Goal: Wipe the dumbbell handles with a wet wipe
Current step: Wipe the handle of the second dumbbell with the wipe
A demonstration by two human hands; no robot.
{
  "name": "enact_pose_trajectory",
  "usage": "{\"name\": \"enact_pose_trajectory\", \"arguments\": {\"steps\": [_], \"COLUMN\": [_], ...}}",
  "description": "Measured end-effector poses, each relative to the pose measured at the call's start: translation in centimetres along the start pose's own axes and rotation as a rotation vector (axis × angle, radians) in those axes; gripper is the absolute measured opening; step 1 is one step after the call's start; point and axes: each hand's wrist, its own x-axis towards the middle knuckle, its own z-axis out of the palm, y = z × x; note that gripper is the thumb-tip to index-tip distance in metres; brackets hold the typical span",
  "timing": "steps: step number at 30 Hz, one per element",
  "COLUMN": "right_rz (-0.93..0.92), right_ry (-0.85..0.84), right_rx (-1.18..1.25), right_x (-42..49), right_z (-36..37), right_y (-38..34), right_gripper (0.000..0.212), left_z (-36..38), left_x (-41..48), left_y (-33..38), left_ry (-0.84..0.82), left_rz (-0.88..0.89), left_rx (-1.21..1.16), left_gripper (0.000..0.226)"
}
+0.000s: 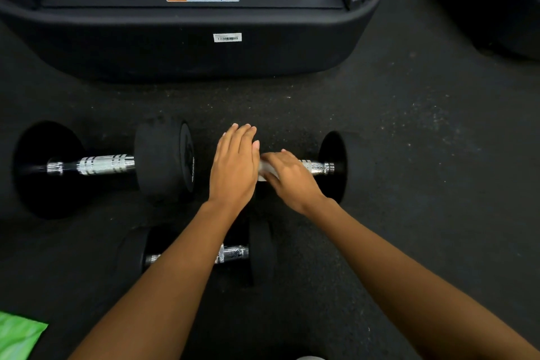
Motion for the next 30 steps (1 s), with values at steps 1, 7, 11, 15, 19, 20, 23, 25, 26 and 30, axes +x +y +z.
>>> {"name": "enact_pose_trajectory", "arguments": {"steps": [1,7,11,15,19,20,23,25,26,30], "right_rz": [-0.022,-0.095,-0.065,0.035,0.100,0.114,0.134,0.136,0.133,0.095], "right_ry": [-0.012,0.026,0.087,0.147,0.153,0.142,0.094,0.082,0.090,0.209], "right_rx": [-0.023,-0.142,-0.154,-0.127,-0.117,-0.115,-0.123,-0.143,-0.153,-0.241], "right_x": [0.1,-1.8,-2.4,-2.7,-3.0,-3.0,-3.1,-3.1,-3.0,-2.9], "right_z": [0.1,-1.2,-1.4,-1.7,-1.8,-2.0,-2.7,-3.4,-3.9,-6.5], "right_y": [-0.1,1.4,1.6,1.5,1.6,1.6,1.4,1.2,1.2,2.0], "right_gripper": [0.033,0.030,0.029,0.026,0.026,0.027,0.035,0.044,0.048,0.047], "left_z": [0.0,-0.3,-0.3,-1.0,-0.1,0.3,1.4,1.9,2.1,2.5], "left_x": [0.0,-0.1,0.1,0.3,-0.3,-0.4,-0.7,-0.7,-0.6,-0.3], "left_y": [0.0,0.1,0.1,1.1,3.1,3.5,4.2,4.4,4.5,4.8], "left_ry": [-0.009,-0.016,-0.024,-0.053,-0.286,-0.322,-0.360,-0.369,-0.377,-0.416], "left_rz": [-0.004,0.003,0.020,0.210,0.380,0.371,0.331,0.308,0.299,0.273], "left_rx": [-0.007,0.006,0.053,0.360,0.478,0.486,0.483,0.494,0.507,0.525], "left_gripper": [0.048,0.040,0.044,0.039,0.042,0.040,0.038,0.040,0.042,0.052]}}
